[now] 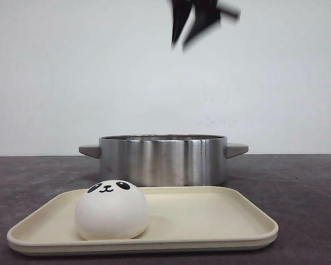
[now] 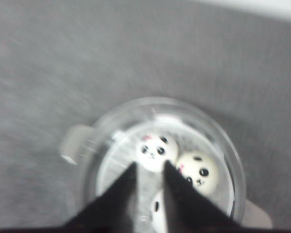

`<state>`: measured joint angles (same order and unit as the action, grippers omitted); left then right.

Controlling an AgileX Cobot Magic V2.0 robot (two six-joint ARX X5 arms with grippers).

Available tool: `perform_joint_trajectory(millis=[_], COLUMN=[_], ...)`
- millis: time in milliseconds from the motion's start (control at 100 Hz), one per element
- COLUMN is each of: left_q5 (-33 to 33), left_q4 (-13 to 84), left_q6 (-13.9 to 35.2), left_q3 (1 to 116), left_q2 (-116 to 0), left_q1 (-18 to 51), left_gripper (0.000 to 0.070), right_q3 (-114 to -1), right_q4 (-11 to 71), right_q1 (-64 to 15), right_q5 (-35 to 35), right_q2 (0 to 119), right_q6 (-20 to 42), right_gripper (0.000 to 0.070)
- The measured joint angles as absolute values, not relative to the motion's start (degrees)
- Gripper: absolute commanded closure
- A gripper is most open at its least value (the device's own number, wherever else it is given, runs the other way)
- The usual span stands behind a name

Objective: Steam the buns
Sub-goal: 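Raise the right gripper away from the steamer, then lower the left gripper and grasp the last panda bun on the tray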

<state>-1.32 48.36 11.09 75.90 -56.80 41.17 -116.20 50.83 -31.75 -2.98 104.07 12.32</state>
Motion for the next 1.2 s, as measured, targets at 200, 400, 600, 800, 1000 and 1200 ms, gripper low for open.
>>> perform_joint_trajectory(millis=[200,400,600,800,1000,1200], left_q5=[-3.4,-6.1,-6.4,-6.4,-6.3,-5.8], left_q4=[44.5,44.6,41.5,40.0,38.3,34.4], left_q6=[14.2,17.9,18.3,18.3,18.5,18.7], left_q3=[63.8,56.9,56.8,56.8,56.8,56.8], left_q2=[-57.7,-64.4,-73.1,-82.2,-88.7,-91.5], left_q1=[41.2,42.7,45.3,47.3,47.5,47.5], left_gripper=[0.0187,0.0182,0.0067,0.0054,0.0055,0.0063], right_q3=[-116.2,-116.2,-116.2,-116.2,-116.2,-116.2], right_q4=[53.4,53.5,53.5,55.2,57.2,58.0], right_q1=[-35.8,-40.6,-43.5,-45.0,-45.8,-45.8], right_q5=[-3.0,-1.8,-0.2,0.1,0.0,0.1], right_q2=[92.7,83.0,76.9,75.1,74.1,74.1], right_q6=[11.4,10.5,10.3,10.3,10.3,10.3], right_gripper=[0.0700,0.0700,0.0700,0.0700,0.0700,0.0700])
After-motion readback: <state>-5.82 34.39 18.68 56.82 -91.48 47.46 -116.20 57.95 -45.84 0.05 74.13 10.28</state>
